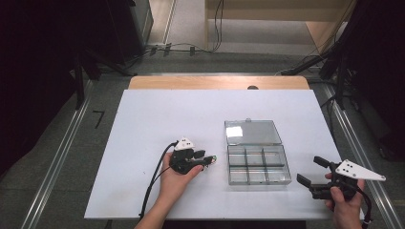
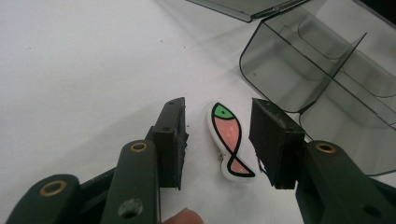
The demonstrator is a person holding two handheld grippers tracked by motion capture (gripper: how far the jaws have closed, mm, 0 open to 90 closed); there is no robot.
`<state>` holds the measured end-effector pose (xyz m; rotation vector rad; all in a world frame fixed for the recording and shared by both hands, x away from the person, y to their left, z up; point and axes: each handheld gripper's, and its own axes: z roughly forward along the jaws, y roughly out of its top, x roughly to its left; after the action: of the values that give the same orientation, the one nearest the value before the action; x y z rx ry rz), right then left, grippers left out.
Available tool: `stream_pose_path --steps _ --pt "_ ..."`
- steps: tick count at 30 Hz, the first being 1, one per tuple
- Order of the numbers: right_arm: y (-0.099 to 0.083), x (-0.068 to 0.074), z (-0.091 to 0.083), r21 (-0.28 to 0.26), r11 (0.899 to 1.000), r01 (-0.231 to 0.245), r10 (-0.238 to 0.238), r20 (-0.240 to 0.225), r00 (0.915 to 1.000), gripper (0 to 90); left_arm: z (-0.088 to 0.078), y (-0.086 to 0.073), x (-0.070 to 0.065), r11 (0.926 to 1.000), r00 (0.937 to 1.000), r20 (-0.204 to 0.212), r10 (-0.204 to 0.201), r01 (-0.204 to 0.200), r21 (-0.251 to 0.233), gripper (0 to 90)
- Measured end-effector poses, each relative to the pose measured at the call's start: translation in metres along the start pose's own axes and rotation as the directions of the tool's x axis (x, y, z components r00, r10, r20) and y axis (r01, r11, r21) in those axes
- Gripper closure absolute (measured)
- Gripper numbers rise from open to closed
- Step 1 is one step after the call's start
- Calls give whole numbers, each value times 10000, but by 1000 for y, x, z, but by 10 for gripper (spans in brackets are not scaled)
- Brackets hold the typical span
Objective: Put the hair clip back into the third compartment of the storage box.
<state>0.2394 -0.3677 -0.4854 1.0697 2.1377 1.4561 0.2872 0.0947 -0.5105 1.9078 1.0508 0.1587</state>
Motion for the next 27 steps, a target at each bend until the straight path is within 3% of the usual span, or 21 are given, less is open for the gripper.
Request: stream_pose_path --steps 4,9,13,21,27 --pt "0 0 1 76 9999 69 -69 37 10000 0 4 0 0 9999 10000 18 -25 25 161 597" --pt "0 -1 3 108 9999 56 -56 16 10000 0 7 0 -4 9984 9995 -176 280 -271 491 621" --pt "0 -1 3 134 9999 82 -82 31 10000 0 8 0 -6 9986 9992 -304 277 -262 466 638" --pt "-1 -1 4 185 9998 37 -37 25 10000 0 10 -1 -12 9962 9970 -379 680 -658 572 661" --pt "-1 -1 5 221 9997 71 -72 41 10000 0 12 -2 -17 9922 9938 -304 1067 -1044 679 746"
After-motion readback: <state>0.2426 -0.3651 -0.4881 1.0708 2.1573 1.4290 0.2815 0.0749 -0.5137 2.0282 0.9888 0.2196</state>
